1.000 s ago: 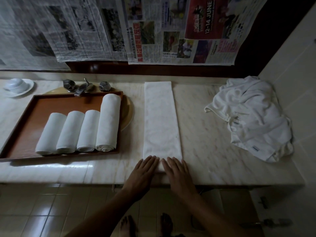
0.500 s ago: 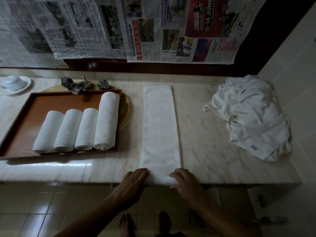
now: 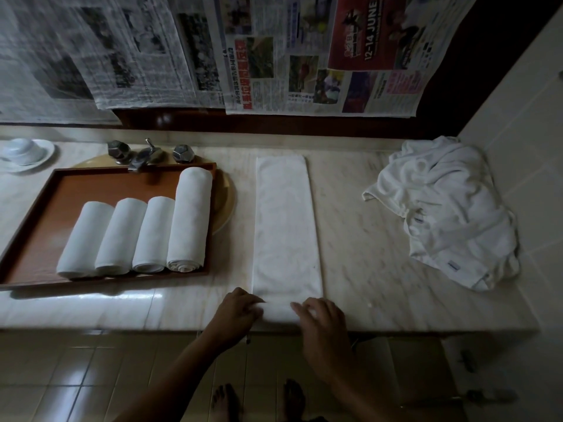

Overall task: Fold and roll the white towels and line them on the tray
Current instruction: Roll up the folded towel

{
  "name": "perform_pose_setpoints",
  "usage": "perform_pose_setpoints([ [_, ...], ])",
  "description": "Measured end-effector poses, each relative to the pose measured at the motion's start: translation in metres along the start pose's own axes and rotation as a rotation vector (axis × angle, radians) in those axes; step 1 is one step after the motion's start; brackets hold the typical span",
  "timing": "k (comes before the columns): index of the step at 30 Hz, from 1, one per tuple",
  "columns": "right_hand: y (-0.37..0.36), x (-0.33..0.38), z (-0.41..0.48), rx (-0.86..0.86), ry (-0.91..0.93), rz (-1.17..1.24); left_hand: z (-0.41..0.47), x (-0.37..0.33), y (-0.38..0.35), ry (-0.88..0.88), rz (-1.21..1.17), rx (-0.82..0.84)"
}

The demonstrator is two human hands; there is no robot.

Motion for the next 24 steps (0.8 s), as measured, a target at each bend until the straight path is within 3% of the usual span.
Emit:
perform_pose_setpoints([
  [4,-0.017,0.023,-0.019,0.041,0.098,-0.053,0.001,-0.008,0.004,0.05,0.03,-0.024],
  [6,-0.029,0.015,-0.024,0.135,0.102,-0.078,-0.011,-0.014,0.007,0.089,0.166,-0.178],
  [9,-0.032,0.005,-0.019,0.15,0.097,0.03,-0.036,-0.05,-0.011,-0.074,0.405,-0.322],
  [12,-0.033,0.004,-0.004,0.172,0.095,0.005,-0.044,-0.068,-0.041,-0.236,0.5,-0.261],
  [18,-0.039,-0.014,0.026,0.303,0.102,-0.131,-0.014,-0.052,-0.045,-0.26,0.716,-0.142],
  [24,-0.033,-0.014,0.046,0.39,0.122,-0.115,0.009,-0.035,-0.029,-0.321,0.809,-0.081],
])
Point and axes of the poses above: each hand's wrist, its own z-axis towards the middle knuckle, its own y-axis out of the back of the hand, x = y × z, the point moved 7 cm from there along z, towards the middle knuckle, and after that the axes turned 12 degrees about z, right-handed, at the moved point
